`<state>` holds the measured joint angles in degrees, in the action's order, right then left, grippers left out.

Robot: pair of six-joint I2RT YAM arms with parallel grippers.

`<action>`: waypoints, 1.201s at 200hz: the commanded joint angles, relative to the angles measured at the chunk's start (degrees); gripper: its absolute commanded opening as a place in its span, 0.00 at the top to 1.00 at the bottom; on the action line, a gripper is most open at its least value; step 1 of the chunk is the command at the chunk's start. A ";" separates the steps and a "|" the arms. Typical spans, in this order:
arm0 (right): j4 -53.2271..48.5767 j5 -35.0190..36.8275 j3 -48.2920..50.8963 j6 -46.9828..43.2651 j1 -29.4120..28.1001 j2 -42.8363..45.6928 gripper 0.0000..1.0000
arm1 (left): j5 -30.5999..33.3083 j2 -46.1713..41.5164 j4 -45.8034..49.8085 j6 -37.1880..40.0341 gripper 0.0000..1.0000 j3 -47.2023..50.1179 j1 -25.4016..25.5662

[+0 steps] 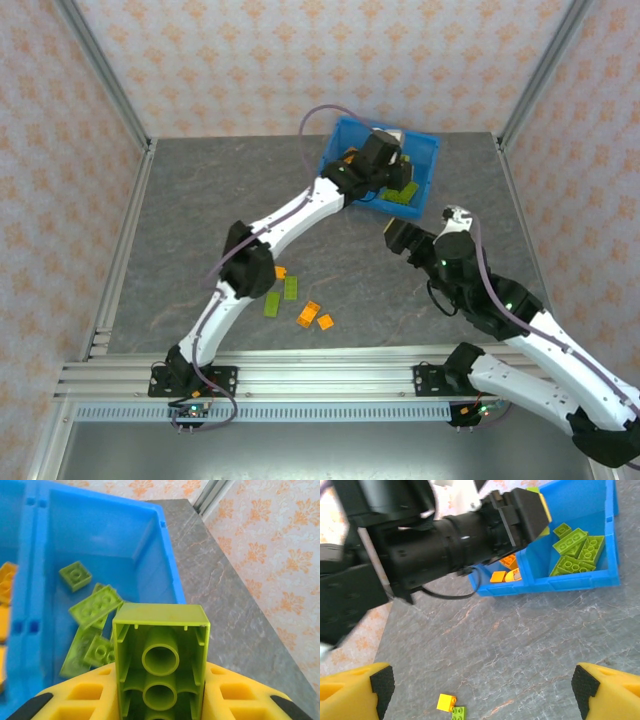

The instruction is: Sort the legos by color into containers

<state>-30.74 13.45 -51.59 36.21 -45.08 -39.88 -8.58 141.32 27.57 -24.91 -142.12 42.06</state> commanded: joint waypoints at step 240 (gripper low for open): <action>2.06 -6.09 1.41 -3.89 -0.10 -4.62 0.04 | 11.00 -56.17 12.18 9.88 0.36 58.04 -6.70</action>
<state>-30.81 11.81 -50.09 34.85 -45.08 -42.26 -1.91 90.13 33.82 -17.98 -96.16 38.15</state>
